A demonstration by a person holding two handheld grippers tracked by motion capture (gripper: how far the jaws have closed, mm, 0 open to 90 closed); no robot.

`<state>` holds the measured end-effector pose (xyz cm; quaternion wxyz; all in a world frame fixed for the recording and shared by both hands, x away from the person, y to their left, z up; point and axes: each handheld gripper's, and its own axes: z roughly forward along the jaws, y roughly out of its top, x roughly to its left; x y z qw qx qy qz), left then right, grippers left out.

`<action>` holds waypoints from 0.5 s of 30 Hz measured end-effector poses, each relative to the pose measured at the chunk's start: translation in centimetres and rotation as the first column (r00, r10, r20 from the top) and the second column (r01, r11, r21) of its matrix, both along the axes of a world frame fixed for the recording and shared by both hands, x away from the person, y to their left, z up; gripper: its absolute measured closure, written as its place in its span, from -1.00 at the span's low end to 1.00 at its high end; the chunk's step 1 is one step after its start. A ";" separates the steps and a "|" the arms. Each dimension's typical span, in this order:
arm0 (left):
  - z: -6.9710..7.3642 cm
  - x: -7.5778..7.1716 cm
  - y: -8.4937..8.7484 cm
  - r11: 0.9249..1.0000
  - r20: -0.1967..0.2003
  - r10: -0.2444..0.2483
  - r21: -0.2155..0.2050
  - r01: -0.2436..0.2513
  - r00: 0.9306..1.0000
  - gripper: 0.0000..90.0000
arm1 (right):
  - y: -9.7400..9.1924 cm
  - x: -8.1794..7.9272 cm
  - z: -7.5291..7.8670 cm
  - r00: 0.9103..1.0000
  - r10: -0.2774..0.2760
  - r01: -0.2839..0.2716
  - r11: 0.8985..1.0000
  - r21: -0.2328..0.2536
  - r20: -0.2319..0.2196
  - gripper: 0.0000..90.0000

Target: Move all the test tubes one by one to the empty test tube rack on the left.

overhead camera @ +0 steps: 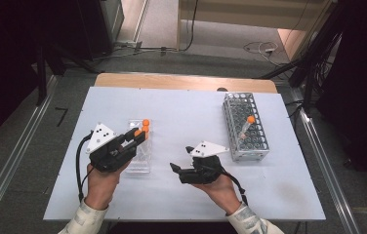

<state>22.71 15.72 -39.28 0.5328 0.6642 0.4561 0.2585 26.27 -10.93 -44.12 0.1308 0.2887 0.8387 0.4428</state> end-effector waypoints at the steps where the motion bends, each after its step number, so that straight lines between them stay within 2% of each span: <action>1: 0.0 0.0 0.0 1.000 0.006 0.008 0.005 -0.008 1.000 0.55 | 0.0 0.0 0.0 1.000 0.000 0.000 1.000 0.000 0.001 -0.47; 6: -0.6 0.2 -0.5 0.998 0.022 0.037 0.041 -0.038 0.999 0.55 | -0.1 0.1 0.0 1.000 -0.001 0.001 1.000 0.002 0.000 -0.47; 13: -1.9 0.8 -1.0 0.996 -0.001 0.049 0.074 -0.049 0.999 0.55 | -0.1 0.1 -0.1 1.000 -0.001 0.001 1.000 0.000 -0.003 -0.47; 15: -2.2 0.8 -1.1 0.995 0.001 0.065 0.079 -0.065 0.998 0.54 | -0.1 0.1 -0.1 1.000 -0.001 0.001 1.000 0.000 -0.002 -0.47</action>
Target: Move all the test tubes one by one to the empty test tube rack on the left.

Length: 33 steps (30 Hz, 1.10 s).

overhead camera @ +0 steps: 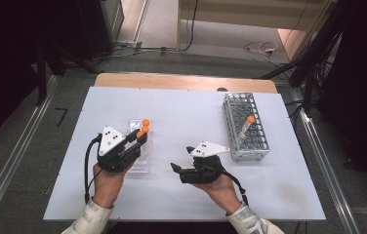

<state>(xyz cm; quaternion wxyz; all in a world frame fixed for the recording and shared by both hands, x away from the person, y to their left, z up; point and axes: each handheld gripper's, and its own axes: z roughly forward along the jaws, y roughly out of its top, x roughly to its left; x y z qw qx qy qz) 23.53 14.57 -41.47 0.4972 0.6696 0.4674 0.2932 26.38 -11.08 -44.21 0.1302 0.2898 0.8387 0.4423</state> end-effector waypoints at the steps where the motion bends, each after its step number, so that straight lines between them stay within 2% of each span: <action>1: -0.1 0.0 -0.1 1.000 -0.004 0.003 0.004 -0.003 1.000 0.55 | 0.0 0.0 0.0 1.000 0.000 0.000 1.000 0.000 -0.001 -0.47; 12: -0.9 0.1 -0.6 0.999 -0.035 0.033 0.044 -0.032 0.999 0.49 | -0.1 0.0 -0.1 1.000 0.001 -0.001 1.000 -0.005 -0.002 -0.47; 19: -0.9 0.0 -0.6 0.999 -0.037 0.027 0.035 -0.026 0.999 0.42 | -0.2 0.0 0.0 1.000 0.000 0.000 1.000 -0.005 0.001 -0.47; 22: -0.8 0.0 -0.6 1.000 -0.043 0.013 0.016 -0.012 0.999 0.35 | -0.4 0.0 0.1 1.000 -0.009 0.009 1.000 -0.001 0.004 -0.47; 27: -0.5 -0.2 -0.7 1.000 -0.050 0.000 -0.010 -0.001 0.999 0.10 | -1.0 0.2 0.3 1.000 -0.027 0.027 1.000 -0.001 0.015 -0.47; 33: -0.2 -0.3 -0.5 0.999 -0.035 0.039 -0.006 -0.039 0.999 -0.35 | -2.6 0.7 0.9 0.995 -0.087 0.087 0.996 0.007 0.038 -0.43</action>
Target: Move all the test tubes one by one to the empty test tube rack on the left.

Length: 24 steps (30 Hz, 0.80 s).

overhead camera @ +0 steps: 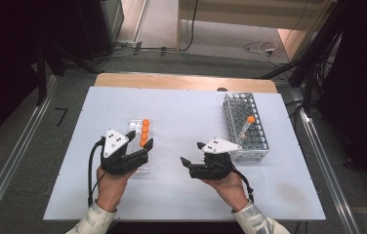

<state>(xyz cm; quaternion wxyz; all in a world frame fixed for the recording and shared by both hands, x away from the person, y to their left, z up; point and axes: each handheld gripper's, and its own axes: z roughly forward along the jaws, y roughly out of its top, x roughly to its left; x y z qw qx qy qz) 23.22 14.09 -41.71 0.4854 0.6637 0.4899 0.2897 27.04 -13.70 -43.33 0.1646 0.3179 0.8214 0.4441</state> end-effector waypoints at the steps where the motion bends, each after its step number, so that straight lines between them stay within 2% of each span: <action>1: 0.0 0.0 0.0 1.000 0.001 0.006 -0.004 -0.006 1.000 -0.40 | -0.3 0.1 0.1 1.000 -0.019 0.019 1.000 -0.001 0.008 -0.43; 6: 0.0 0.2 0.4 1.000 0.000 0.024 -0.006 -0.024 1.000 -0.48 | -2.5 0.8 0.7 0.996 -0.090 0.090 0.996 0.008 0.028 -0.43; 11: 0.0 0.2 0.5 1.000 0.001 0.027 -0.005 -0.027 1.000 -0.48 | -5.1 1.6 1.5 0.983 -0.179 0.178 0.984 0.023 0.041 -0.42; 14: 0.0 0.2 0.4 1.000 0.002 0.026 -0.002 -0.026 1.000 -0.48 | -6.6 2.2 1.8 0.971 -0.234 0.234 0.972 0.024 0.050 -0.41; 18: -0.1 0.2 0.5 1.000 0.002 0.028 -0.003 -0.028 1.000 -0.48 | -8.5 2.8 2.1 0.950 -0.304 0.302 0.953 0.028 0.068 -0.40; 21: -0.1 0.2 0.5 1.000 0.002 0.030 -0.002 -0.030 1.000 -0.48 | -10.1 3.3 2.3 0.929 -0.360 0.358 0.933 0.038 0.087 -0.39; 24: -0.2 0.3 0.5 1.000 0.000 0.031 0.000 -0.031 1.000 -0.50 | -11.3 3.9 2.3 0.913 -0.400 0.398 0.916 0.044 0.085 -0.39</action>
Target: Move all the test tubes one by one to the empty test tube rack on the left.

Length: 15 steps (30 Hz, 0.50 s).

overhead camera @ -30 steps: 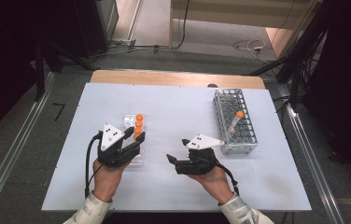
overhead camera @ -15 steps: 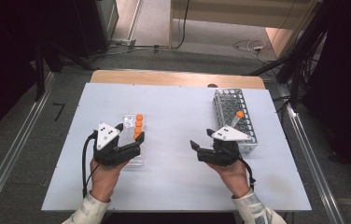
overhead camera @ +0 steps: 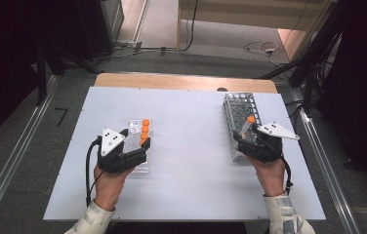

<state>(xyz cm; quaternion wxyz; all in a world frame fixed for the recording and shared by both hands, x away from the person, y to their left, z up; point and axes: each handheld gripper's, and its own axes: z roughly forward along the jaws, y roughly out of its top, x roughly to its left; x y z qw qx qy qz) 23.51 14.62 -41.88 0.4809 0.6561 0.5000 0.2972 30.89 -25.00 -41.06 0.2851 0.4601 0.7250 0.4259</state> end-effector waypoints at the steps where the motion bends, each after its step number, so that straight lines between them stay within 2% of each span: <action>1: 0.0 0.0 0.0 1.000 0.000 0.000 0.000 0.000 1.000 -0.50 | -0.2 0.1 -0.1 1.000 -0.012 0.012 1.000 0.002 -0.001 -0.39; 5: -0.1 0.0 -0.1 1.000 0.004 0.001 0.001 -0.001 1.000 -0.50 | -1.1 0.9 -0.6 0.999 -0.049 0.049 0.999 0.002 -0.008 -0.39; 15: 0.0 -0.1 0.0 1.000 0.010 0.004 -0.001 -0.004 1.000 -0.50 | -1.7 2.6 -2.1 0.996 -0.080 0.080 0.997 -0.010 -0.038 -0.26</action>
